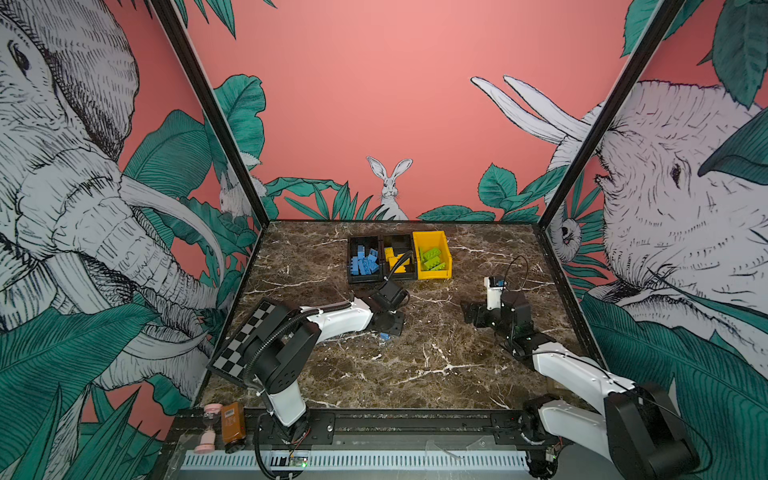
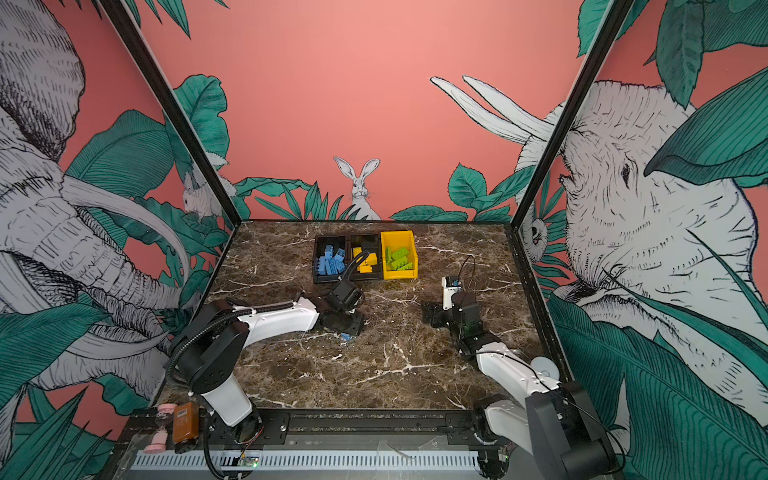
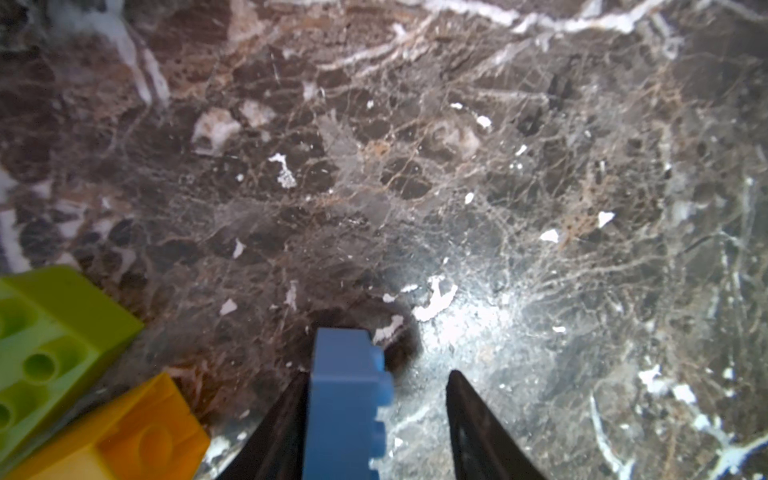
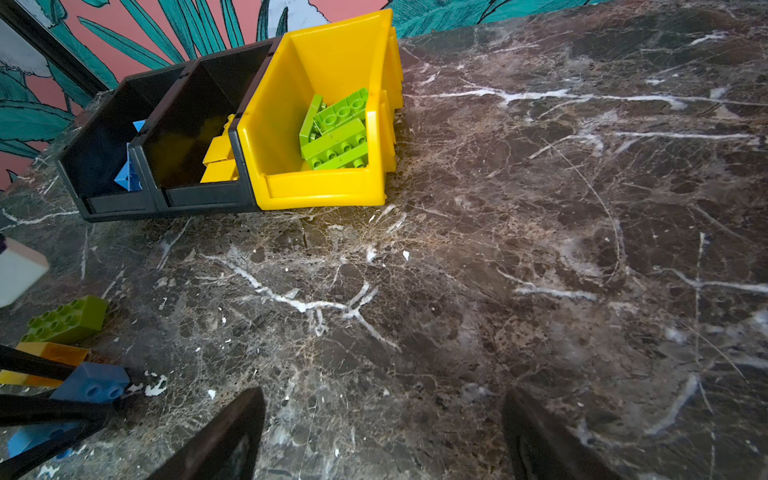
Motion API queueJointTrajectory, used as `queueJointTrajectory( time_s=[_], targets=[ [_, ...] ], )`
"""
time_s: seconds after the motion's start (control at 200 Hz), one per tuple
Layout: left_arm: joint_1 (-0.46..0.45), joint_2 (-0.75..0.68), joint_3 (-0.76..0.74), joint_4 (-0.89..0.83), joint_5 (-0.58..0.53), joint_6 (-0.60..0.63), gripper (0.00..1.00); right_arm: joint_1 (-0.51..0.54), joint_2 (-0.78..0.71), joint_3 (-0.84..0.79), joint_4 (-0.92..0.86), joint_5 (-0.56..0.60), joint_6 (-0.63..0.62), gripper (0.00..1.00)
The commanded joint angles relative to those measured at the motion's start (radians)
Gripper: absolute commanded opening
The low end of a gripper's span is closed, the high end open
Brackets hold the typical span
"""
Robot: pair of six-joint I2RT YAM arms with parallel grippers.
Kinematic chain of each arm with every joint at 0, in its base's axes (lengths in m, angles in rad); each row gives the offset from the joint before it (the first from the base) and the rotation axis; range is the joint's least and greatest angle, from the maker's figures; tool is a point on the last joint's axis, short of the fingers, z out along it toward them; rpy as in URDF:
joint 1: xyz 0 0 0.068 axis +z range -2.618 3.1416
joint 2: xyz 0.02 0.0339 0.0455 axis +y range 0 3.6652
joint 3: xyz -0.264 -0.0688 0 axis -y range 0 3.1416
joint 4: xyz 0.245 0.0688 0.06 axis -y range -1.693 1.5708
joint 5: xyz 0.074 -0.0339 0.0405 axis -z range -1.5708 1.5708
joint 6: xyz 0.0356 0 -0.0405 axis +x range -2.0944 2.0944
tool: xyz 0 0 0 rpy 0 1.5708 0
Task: Sort the legos into containers by color
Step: 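Move the left gripper back to the pile and grasp the blue brick, then carry the blue brick over the black bin farthest from the yellow bin and release it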
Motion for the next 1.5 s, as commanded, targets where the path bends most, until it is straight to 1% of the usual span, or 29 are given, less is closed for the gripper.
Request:
queueJointTrajectory(
  time_s=[0.0, 0.265, 0.39, 0.435, 0.495, 0.57, 0.705, 0.825, 0.895, 0.915, 0.955, 1.035, 1.085, 1.135, 1.215, 1.26, 1.325, 1.39, 1.496],
  targets=[
    [-0.003, -0.007, 0.003, -0.047, -0.022, 0.026, 0.49, -0.002, 0.001, 0.035, 0.03, 0.008, 0.001, 0.88],
    [-0.003, -0.011, -0.005, -0.063, -0.053, 0.05, 0.41, -0.002, 0.004, 0.037, 0.031, 0.004, 0.006, 0.88],
    [-0.002, -0.011, 0.025, -0.085, -0.06, 0.07, 0.27, -0.002, 0.003, 0.036, 0.031, 0.003, 0.006, 0.88],
    [-0.002, -0.014, 0.032, -0.088, -0.065, 0.077, 0.26, -0.002, 0.001, 0.037, 0.03, 0.002, 0.005, 0.88],
    [-0.002, -0.02, 0.04, -0.094, -0.076, 0.085, 0.2, -0.002, -0.001, 0.037, 0.03, 0.002, 0.007, 0.88],
    [-0.001, -0.027, 0.052, -0.109, -0.091, 0.098, 0.16, -0.001, -0.003, 0.035, 0.03, 0.002, 0.007, 0.88],
    [0.013, -0.06, 0.089, -0.137, -0.108, 0.137, 0.13, -0.002, -0.005, 0.036, 0.031, 0.0, 0.008, 0.88],
    [0.05, -0.112, 0.139, -0.136, -0.138, 0.222, 0.12, -0.002, -0.005, 0.036, 0.033, -0.002, 0.01, 0.88],
    [0.093, -0.131, 0.183, -0.135, -0.132, 0.274, 0.12, -0.002, -0.005, 0.036, 0.034, -0.007, 0.011, 0.88],
    [0.129, -0.134, 0.198, -0.132, -0.124, 0.287, 0.12, -0.002, -0.005, 0.035, 0.034, -0.008, 0.012, 0.88],
    [0.158, -0.139, 0.224, -0.123, -0.114, 0.316, 0.12, -0.002, -0.005, 0.037, 0.033, -0.011, 0.012, 0.88],
    [0.19, -0.137, 0.271, -0.086, -0.146, 0.4, 0.14, -0.002, -0.008, 0.036, 0.035, -0.015, 0.013, 0.88],
    [0.209, -0.119, 0.301, -0.059, -0.157, 0.456, 0.15, -0.002, -0.009, 0.036, 0.033, -0.016, 0.014, 0.88],
    [0.237, -0.088, 0.342, -0.049, -0.163, 0.486, 0.15, -0.002, -0.011, 0.035, 0.034, -0.017, 0.014, 0.88],
    [0.29, -0.024, 0.399, -0.006, -0.105, 0.526, 0.17, -0.002, -0.008, 0.034, 0.037, -0.014, 0.016, 0.88],
    [0.313, 0.02, 0.434, 0.022, -0.097, 0.552, 0.17, -0.002, -0.004, 0.036, 0.038, -0.013, 0.017, 0.88],
    [0.343, 0.083, 0.5, 0.036, -0.079, 0.567, 0.17, -0.002, -0.002, 0.038, 0.038, -0.026, 0.026, 0.88],
    [0.368, 0.148, 0.562, 0.054, -0.028, 0.578, 0.17, -0.001, -0.003, 0.038, 0.052, -0.055, 0.037, 0.88],
    [0.394, 0.242, 0.662, 0.054, -0.004, 0.577, 0.17, -0.002, -0.001, 0.033, 0.054, -0.039, 0.031, 0.88]
  ],
)
